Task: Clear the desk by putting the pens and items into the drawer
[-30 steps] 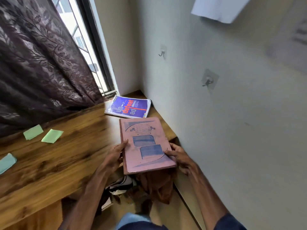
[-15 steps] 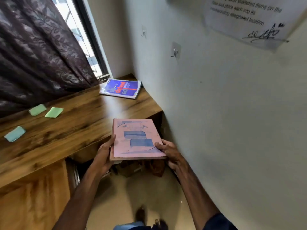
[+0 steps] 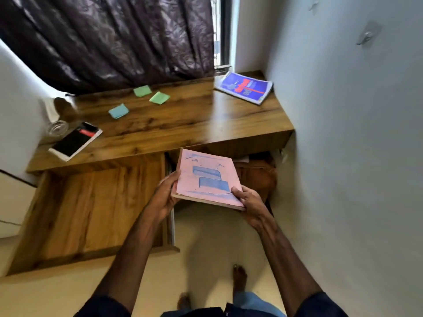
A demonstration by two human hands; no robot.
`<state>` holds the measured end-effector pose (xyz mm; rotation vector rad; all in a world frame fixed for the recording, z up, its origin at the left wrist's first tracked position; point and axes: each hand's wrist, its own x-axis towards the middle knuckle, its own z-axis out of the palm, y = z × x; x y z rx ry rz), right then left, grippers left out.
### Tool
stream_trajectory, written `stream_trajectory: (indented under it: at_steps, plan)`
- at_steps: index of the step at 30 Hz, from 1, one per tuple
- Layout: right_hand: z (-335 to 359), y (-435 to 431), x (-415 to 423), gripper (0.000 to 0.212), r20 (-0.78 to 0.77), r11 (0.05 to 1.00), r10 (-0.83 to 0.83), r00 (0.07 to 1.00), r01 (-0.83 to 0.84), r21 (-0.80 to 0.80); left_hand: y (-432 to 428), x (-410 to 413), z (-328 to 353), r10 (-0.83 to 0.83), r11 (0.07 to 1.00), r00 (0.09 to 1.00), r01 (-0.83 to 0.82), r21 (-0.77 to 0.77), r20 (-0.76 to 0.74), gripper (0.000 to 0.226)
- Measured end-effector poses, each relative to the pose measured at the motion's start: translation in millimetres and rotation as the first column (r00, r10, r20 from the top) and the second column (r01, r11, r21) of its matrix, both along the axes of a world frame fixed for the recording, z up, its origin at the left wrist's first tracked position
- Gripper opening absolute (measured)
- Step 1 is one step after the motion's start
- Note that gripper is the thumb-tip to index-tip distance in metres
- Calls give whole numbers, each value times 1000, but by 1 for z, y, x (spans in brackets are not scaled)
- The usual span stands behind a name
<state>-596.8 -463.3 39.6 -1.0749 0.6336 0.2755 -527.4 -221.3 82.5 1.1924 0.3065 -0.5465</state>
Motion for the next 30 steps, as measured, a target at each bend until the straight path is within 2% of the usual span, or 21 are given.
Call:
stream_trajectory:
  at_steps: [6, 11, 14, 18, 22, 27, 30]
  plan:
    - [2, 99, -6, 37, 20, 999, 35, 999, -34, -41, 111, -27, -14, 48, 999, 998, -48, -5, -31, 40]
    - [10, 187, -24, 22, 19, 999, 11, 1000, -10, -33, 205, -45, -23, 51, 998, 996, -48, 38, -78, 42]
    - [11, 225, -25, 20, -20, 998, 22, 1000, -23, -55, 244, -49, -22, 26, 998, 996, -21, 67, -83, 35]
    - [13, 259, -15, 29, -40, 996, 34, 999, -38, -87, 281, -44, -30, 23, 997, 995, -16, 71, -94, 34]
    - [3, 281, 2, 19, -56, 997, 41, 998, -44, -61, 302, -30, -45, 70, 991, 991, -55, 124, -114, 29]
    - [-25, 309, 53, 42, -135, 992, 87, 987, -98, -76, 333, 2, -71, 105, 973, 981, -68, 219, -163, 26]
    - [-45, 330, 94, 34, -142, 982, 162, 977, -174, -74, 354, 34, -92, 146, 946, 968, -77, 313, -203, 28]
